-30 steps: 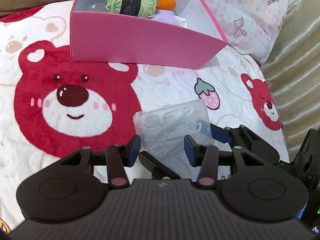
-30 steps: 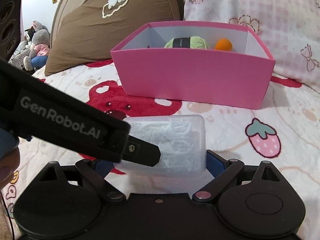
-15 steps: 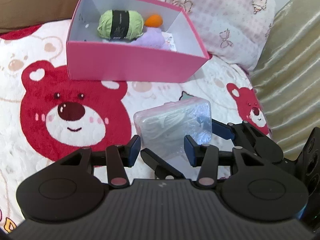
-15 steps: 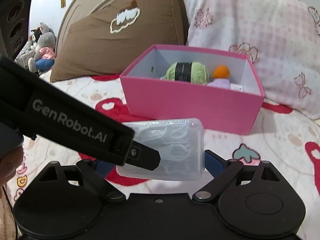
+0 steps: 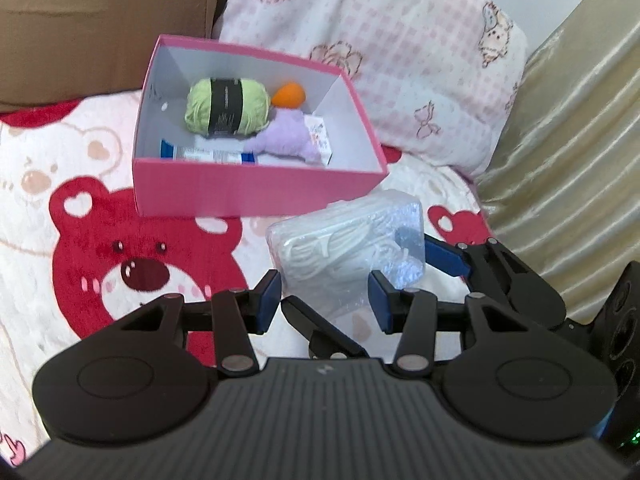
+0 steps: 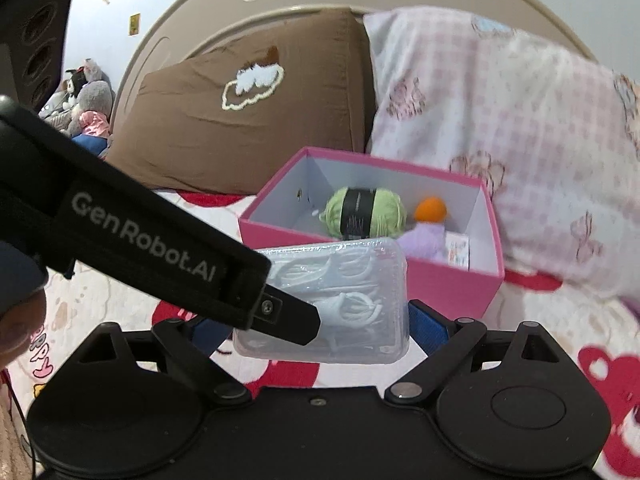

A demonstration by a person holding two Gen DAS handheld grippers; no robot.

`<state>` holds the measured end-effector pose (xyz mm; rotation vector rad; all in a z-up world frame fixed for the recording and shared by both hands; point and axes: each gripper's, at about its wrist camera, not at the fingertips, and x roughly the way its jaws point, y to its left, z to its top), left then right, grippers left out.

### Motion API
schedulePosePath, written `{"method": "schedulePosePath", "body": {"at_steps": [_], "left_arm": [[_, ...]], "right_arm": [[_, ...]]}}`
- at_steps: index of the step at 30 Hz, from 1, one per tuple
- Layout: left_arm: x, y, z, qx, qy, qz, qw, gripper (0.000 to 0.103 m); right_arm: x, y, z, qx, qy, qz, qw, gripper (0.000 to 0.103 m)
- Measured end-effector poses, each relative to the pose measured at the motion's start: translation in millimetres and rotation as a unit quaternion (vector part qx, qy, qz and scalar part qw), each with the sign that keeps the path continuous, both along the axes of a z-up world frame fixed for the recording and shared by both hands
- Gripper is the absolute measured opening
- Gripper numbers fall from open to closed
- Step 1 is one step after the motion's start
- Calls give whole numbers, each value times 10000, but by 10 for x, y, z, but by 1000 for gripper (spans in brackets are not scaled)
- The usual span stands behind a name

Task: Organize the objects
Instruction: 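Lift the clear plastic case and carry it toward the pink box, then lower the clear plastic case into the box beside the blue packet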

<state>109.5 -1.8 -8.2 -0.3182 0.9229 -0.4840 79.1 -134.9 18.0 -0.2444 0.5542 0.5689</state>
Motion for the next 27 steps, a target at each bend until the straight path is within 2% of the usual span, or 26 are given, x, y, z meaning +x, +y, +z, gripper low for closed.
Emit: {"method": "schedulePosePath", "body": {"at_steps": [5,7,12,15,21,27], "left_arm": [[79,14,205,90,-251,-82,9996,45],[159,40,266,4,-309,-98,9995,45],[453,48,264,-303,-58,-132,9994,45],[620,39,251,-441,-62,-27,9990,45],[1052,41,114,-614,178,192,9978,46],[1359,-1,-5,-459,224,290,9983,47]], "right_arm": [[68,50,195,35,-221,77,9997,95],[126,82,267,34,-291,48,9996,95],[335,144,423,-63,-425,96,9990,95],[486,198,489,-116,-440,140,9989,95],[830,354,416,-218,-391,178,9988,94],[1142,403,247,-184,-130,357,9991,94]]}}
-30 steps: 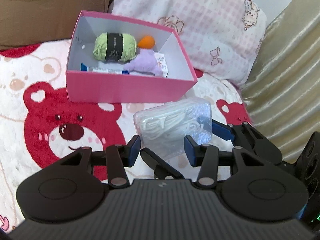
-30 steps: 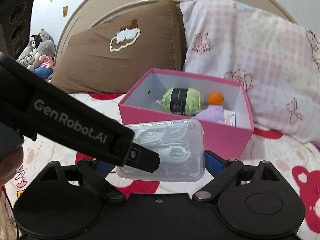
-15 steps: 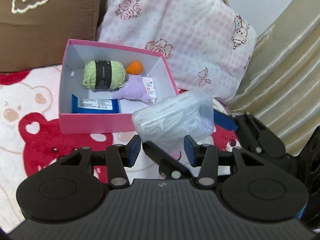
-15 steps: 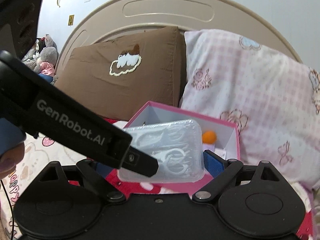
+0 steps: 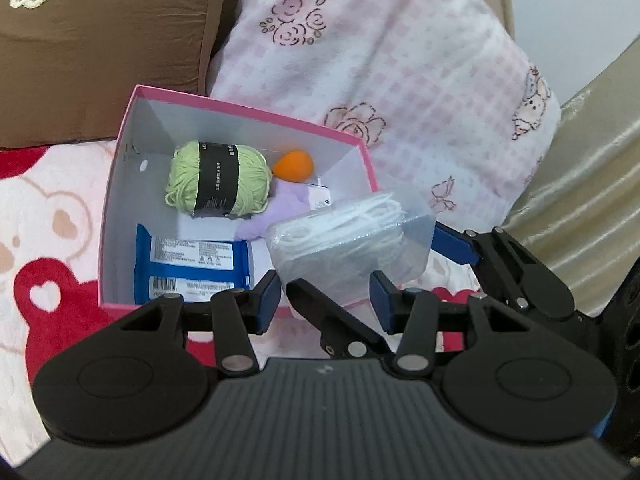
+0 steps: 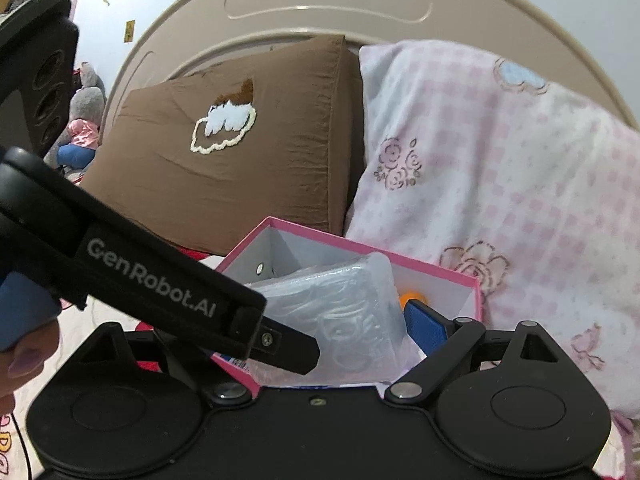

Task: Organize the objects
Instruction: 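Lower the clear plastic case into the box beside the blue packet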

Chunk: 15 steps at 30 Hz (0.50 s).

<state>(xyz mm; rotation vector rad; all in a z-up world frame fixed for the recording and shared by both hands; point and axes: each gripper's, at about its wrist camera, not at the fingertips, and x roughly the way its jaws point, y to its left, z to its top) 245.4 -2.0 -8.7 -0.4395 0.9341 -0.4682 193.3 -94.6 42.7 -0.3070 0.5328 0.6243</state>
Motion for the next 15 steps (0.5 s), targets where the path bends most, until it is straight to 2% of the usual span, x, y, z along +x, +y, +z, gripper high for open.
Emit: {"method": "schedulePosePath", "body": {"at_steps": [6,9,11,15], "left_arm": [[228,55,-186,19,34,141,9999,48],[367,77,-317,-11,206,119,9997,48],[450,56,-404,-20,341,106,9994,48],[657,-110,-510,284,482,-69,9984,48]], "right_arm": [[291,-8,-191,46,529,190,9984,94],[421,-30,-296,168,826,238,9962,94],[475,-26,-361,139,845,279,9959,94],[667,-3,-504,-65,1097,206,9937,93]]}}
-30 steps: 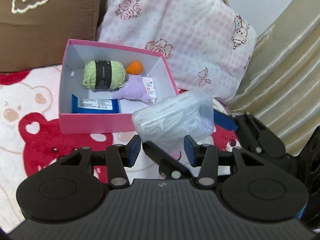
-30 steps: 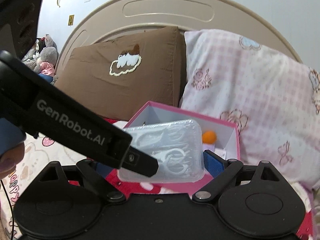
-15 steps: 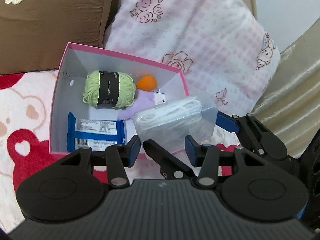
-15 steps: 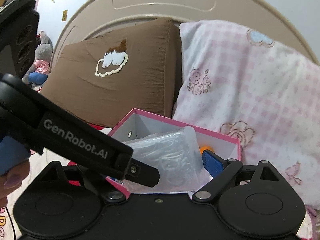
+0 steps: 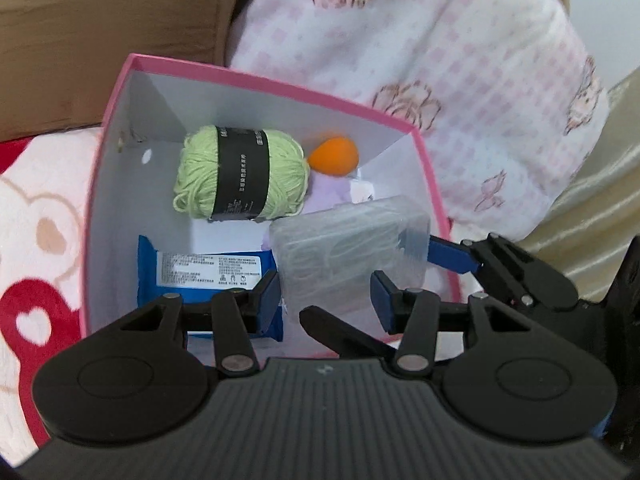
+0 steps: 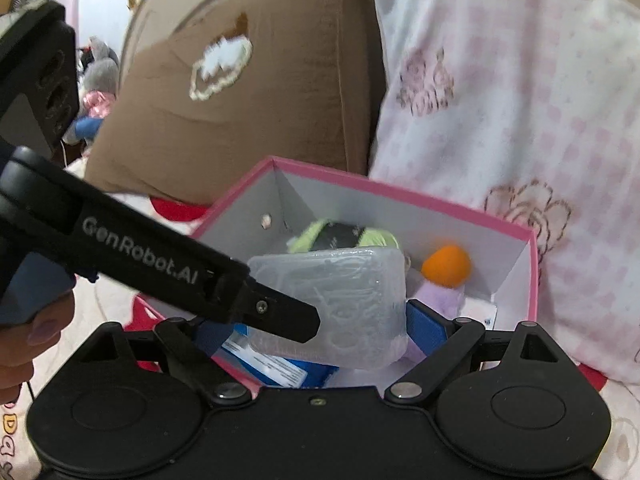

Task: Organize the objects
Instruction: 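Lower the clear plastic case into the box beside the blue packet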

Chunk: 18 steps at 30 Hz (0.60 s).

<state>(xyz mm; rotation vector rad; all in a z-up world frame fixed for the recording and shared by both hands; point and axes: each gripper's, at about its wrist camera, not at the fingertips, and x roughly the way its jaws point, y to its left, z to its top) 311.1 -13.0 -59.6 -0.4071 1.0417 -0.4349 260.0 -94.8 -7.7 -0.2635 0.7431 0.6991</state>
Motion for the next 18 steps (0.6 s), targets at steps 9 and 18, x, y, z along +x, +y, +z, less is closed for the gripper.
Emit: {"method": "schedulePosePath", "body": {"at_steps": [9,18], "left_arm": [[275,-44,-287,-67,538,124,9985,52],[367,-70,-564,-241,823,256,9960,52]], "right_arm": [[399,-6,-237,-255,817,-340,9957,79],[533,-50,-465,-396,1276,-527,9896,72]]}}
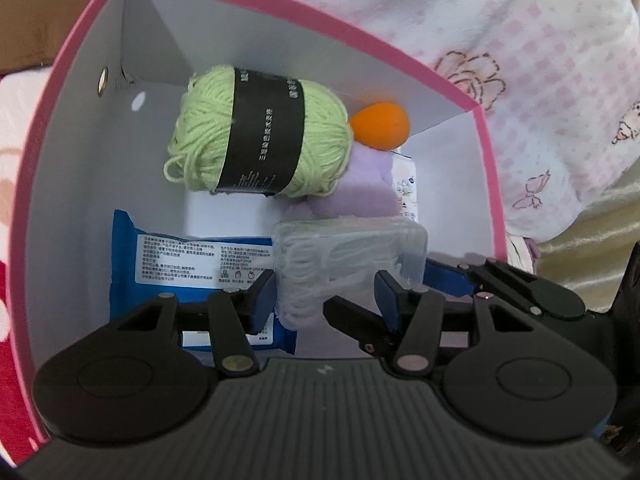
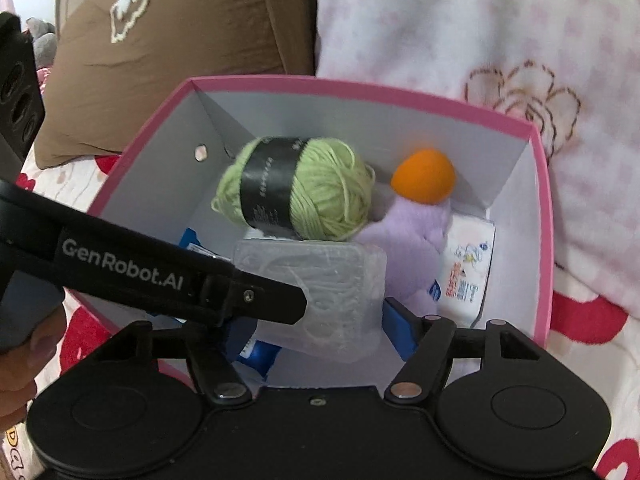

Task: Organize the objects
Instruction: 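Lower the clear plastic case into the box beside the blue packet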

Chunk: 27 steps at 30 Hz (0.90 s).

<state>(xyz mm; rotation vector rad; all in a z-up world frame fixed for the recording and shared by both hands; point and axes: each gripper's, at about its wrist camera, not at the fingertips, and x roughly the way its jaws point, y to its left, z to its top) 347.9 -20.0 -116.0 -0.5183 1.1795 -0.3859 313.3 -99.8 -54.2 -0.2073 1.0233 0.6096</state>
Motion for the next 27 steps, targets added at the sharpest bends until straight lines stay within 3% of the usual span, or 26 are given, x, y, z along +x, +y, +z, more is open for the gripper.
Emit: {"method": "schedulePosePath", "body": {"at_steps": [5,14,17,21,24,27], "left_arm": [[39,-16,-84,-28,147,160,9998,52],[-17,19,-105,18,-121,159,9998,51],[-12,15,-104,23,-117,180,9998,48],[6,32,-140,-2,131,333,9994,31],[-5,21,-199,5,179,312,9994,28],[-38,4,-197,48,70,352,9993,27]], "right_arm": [[141,-99,-83,247,471,-264,9982,69],[171,-166,-139,529,698,-409,9953,66],[162,-142,-141,467,689,-440,9956,66],[101,-144,-113,177,542,-660,9962,65],[-36,-27,-116,-295,54,-353,9989,65],[-44,-2,-131,-244,118,-302,9992,58]]}}
